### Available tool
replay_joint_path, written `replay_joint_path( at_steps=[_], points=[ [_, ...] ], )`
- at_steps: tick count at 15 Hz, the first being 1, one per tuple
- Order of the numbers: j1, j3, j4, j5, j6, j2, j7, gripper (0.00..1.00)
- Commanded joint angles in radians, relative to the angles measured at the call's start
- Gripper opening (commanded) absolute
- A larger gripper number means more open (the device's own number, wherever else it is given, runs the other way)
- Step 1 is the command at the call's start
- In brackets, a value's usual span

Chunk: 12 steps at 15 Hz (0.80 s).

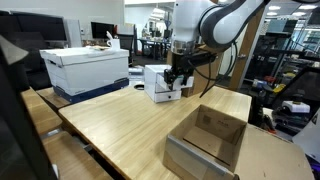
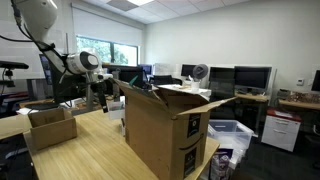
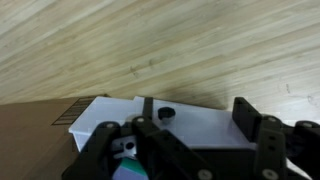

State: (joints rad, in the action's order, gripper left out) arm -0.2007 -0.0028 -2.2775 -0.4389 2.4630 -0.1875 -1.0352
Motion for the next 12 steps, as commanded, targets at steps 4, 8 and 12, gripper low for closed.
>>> replay_joint_path(
  at_steps=[4,8,12],
  points=[
    [-0.005,-0.031,0.004,-0.127,0.123,-0.025,-0.122,1.00],
    [-0.010,-0.051,0.005,-0.195,0.182,-0.038,-0.198,1.00],
    [-0.005,-0.060,0.008,-0.241,0.200,-0.050,-0.245,1.00]
  ],
)
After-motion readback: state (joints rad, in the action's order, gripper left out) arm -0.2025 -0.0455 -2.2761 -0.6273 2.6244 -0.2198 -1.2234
